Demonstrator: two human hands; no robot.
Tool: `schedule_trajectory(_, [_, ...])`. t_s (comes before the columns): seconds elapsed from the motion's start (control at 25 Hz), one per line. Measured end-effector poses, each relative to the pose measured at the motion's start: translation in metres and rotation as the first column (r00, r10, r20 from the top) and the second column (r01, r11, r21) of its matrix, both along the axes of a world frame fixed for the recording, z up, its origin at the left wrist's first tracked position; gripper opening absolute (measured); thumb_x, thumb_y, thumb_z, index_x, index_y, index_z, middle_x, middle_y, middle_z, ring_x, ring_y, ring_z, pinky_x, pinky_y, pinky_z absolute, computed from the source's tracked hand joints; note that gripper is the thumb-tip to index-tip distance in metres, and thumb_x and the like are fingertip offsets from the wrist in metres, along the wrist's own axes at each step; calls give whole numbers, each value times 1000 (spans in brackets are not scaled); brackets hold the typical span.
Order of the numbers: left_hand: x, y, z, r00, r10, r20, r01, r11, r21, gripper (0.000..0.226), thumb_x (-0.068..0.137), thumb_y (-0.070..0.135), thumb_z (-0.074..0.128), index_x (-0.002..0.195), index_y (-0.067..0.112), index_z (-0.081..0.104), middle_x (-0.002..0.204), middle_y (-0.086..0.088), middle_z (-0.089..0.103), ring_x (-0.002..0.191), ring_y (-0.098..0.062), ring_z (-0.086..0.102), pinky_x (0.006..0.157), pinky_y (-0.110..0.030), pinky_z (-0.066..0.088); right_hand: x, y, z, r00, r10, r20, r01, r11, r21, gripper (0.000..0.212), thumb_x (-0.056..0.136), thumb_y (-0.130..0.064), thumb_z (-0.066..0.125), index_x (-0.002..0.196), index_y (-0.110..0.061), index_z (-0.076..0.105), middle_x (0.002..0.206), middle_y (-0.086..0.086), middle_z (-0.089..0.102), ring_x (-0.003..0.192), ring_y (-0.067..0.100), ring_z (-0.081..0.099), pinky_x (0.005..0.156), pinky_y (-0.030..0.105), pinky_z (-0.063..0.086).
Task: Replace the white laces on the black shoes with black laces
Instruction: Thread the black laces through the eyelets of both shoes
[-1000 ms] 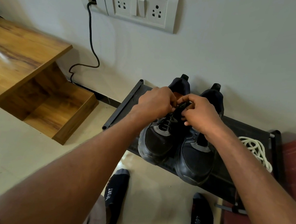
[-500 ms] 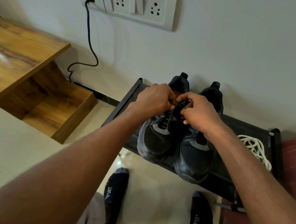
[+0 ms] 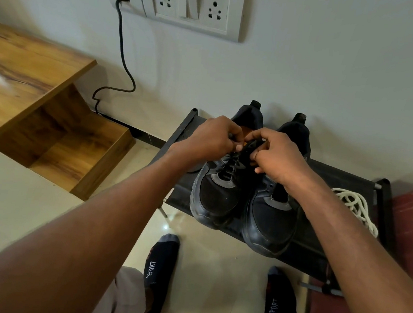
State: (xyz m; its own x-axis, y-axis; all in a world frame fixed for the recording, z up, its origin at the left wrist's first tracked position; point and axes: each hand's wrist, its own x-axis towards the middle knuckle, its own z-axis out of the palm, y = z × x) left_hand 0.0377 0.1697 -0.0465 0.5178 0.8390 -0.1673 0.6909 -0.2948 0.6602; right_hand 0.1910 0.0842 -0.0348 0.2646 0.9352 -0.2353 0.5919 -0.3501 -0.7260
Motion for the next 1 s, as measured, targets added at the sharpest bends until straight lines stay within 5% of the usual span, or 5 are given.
schedule_trajectory(0.28, [-2,0,1,980,-119,-162,140,982,129,16,99,19,66,84,22,71,82,7,53,72,-14,53,64,-33,44,0,0,-3,1000,6,29,-7,1000,30,54,90,5,61,127,-35,63,84,1,74,67,16,73,73,39,65])
schedule_trajectory(0.44, [4,0,-8,999,-50,-11,50,999,17,38,97,9,65,63,25,60,64,4,49,61,-14,44,65,-31,40,-2,0,-5,993,-86,78,83,996,43,19,93,-11,75,104,-22,63,86,4,75,65,19,75,71,39,66])
schedule_trajectory(0.68, [-1,2,-17,992,-42,118,52,995,-82,23,101,13,63,79,11,71,58,2,44,55,-13,39,56,-29,37,-12,-3,3,984,-134,115,129,990,51,15,94,-9,74,80,-14,73,69,6,75,52,15,73,56,30,63])
schedule_trajectory(0.8, [-2,1,-7,996,-46,75,43,998,38,19,105,24,59,96,22,76,74,3,55,61,-10,49,58,-28,42,-12,-3,6,984,-133,119,129,991,46,13,94,-11,73,82,-15,75,68,4,74,51,12,72,51,25,58])
schedule_trajectory(1.0, [-12,3,-2,998,-36,-57,46,978,201,22,106,36,56,117,34,75,100,4,58,88,-13,57,69,-26,40,-9,-2,13,973,-140,185,128,989,78,25,88,-21,72,69,-6,73,65,12,71,61,28,70,64,37,62])
